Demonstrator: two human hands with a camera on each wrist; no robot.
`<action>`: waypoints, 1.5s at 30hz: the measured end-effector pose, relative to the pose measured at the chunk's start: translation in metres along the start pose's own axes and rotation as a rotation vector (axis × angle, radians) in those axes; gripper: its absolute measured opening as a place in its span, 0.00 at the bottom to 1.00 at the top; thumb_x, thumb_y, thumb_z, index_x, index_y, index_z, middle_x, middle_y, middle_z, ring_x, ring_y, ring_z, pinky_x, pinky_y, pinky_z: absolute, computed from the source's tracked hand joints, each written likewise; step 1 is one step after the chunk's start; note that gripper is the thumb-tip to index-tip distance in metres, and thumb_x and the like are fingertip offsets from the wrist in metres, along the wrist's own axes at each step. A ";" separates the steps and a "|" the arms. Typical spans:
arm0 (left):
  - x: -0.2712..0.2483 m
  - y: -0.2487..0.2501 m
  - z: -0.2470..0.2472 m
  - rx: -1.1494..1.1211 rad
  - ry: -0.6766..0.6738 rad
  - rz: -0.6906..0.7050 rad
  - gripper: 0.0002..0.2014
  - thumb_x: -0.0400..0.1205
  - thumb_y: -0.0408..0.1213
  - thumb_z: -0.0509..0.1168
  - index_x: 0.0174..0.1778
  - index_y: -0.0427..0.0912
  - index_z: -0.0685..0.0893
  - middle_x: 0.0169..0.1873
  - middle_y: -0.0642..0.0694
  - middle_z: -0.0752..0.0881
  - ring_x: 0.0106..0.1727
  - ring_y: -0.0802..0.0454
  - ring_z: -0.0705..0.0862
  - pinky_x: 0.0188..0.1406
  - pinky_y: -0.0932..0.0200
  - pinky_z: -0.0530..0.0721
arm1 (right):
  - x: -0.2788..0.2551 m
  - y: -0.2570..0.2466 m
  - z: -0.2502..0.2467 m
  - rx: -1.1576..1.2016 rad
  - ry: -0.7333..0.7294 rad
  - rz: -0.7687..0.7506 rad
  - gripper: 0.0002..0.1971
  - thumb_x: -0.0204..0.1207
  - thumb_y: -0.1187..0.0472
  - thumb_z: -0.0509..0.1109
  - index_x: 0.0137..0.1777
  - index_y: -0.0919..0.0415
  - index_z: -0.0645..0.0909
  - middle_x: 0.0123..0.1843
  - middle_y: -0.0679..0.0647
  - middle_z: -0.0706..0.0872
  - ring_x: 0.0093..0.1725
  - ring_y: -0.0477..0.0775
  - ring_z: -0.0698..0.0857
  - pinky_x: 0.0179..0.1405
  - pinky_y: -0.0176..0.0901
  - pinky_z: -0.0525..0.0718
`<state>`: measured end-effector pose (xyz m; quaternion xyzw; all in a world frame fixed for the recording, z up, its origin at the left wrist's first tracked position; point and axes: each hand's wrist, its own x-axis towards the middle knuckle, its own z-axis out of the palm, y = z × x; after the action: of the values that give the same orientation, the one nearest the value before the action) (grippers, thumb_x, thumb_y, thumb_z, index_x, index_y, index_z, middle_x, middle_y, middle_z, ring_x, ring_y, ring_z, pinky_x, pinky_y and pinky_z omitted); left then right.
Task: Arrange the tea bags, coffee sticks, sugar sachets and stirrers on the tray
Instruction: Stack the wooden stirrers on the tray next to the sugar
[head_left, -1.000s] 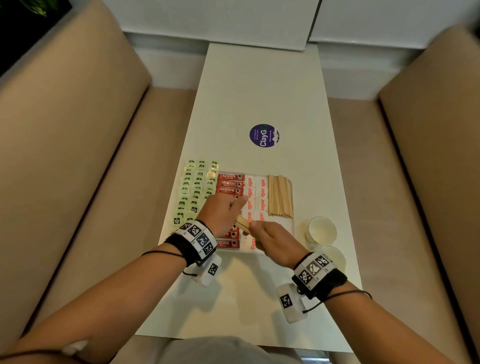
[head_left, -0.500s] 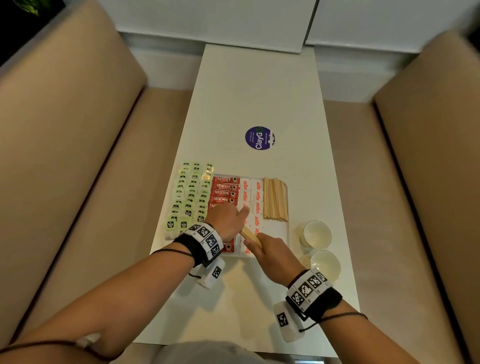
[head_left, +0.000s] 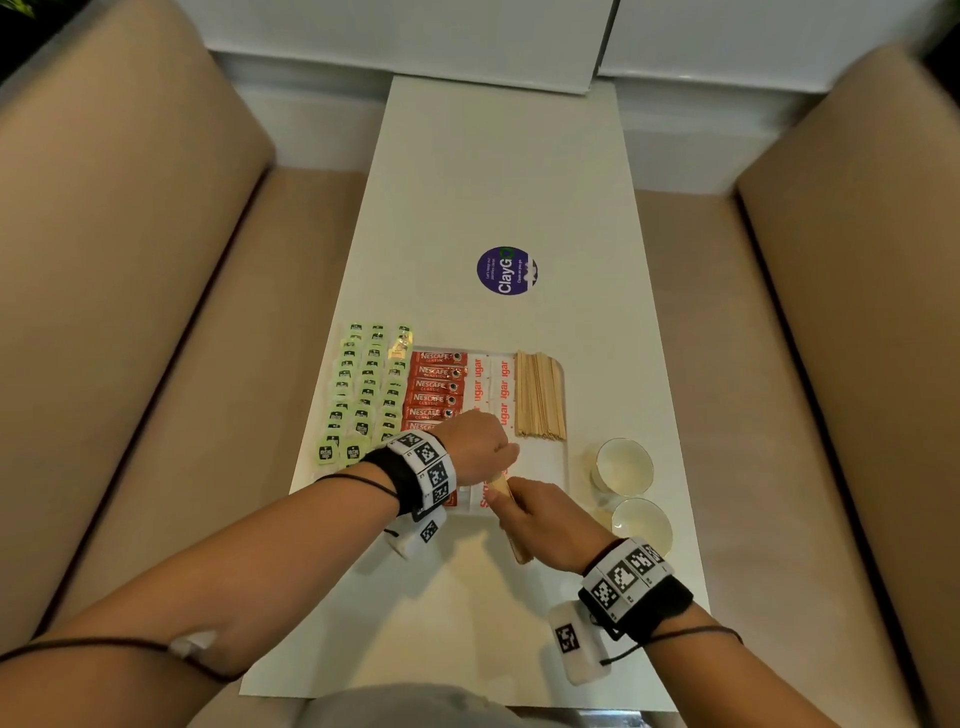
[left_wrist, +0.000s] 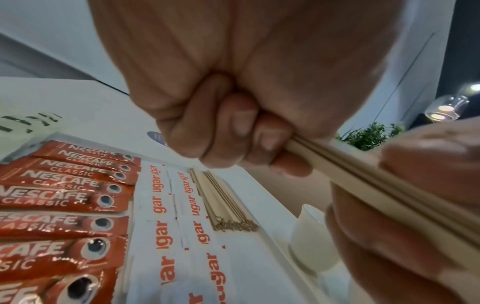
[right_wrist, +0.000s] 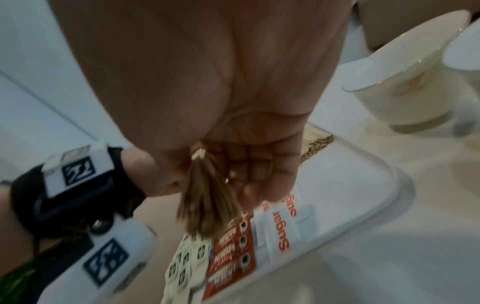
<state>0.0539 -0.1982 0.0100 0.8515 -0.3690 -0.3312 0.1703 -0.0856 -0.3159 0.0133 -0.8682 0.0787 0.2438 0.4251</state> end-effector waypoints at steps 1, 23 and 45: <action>0.002 0.002 -0.001 0.015 -0.017 0.022 0.27 0.88 0.49 0.55 0.22 0.42 0.71 0.19 0.48 0.69 0.21 0.50 0.67 0.26 0.53 0.70 | 0.002 0.000 -0.004 -0.030 0.016 0.006 0.27 0.86 0.37 0.58 0.39 0.60 0.77 0.30 0.52 0.86 0.30 0.51 0.83 0.39 0.46 0.82; 0.039 -0.015 0.014 -0.034 0.104 -0.222 0.09 0.85 0.42 0.61 0.60 0.49 0.80 0.45 0.50 0.86 0.41 0.50 0.85 0.40 0.54 0.84 | 0.065 0.029 -0.027 -0.056 0.231 0.376 0.19 0.83 0.50 0.66 0.33 0.59 0.74 0.31 0.52 0.79 0.30 0.53 0.78 0.33 0.46 0.78; 0.055 -0.018 0.054 0.033 0.022 -0.129 0.17 0.78 0.40 0.72 0.61 0.44 0.78 0.54 0.44 0.84 0.52 0.44 0.83 0.47 0.53 0.82 | 0.078 0.033 -0.032 -0.232 0.191 0.509 0.11 0.78 0.53 0.68 0.47 0.62 0.83 0.43 0.57 0.87 0.43 0.60 0.88 0.44 0.49 0.90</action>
<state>0.0534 -0.2295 -0.0625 0.8798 -0.3170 -0.3260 0.1384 -0.0178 -0.3557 -0.0317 -0.8823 0.3051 0.2668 0.2391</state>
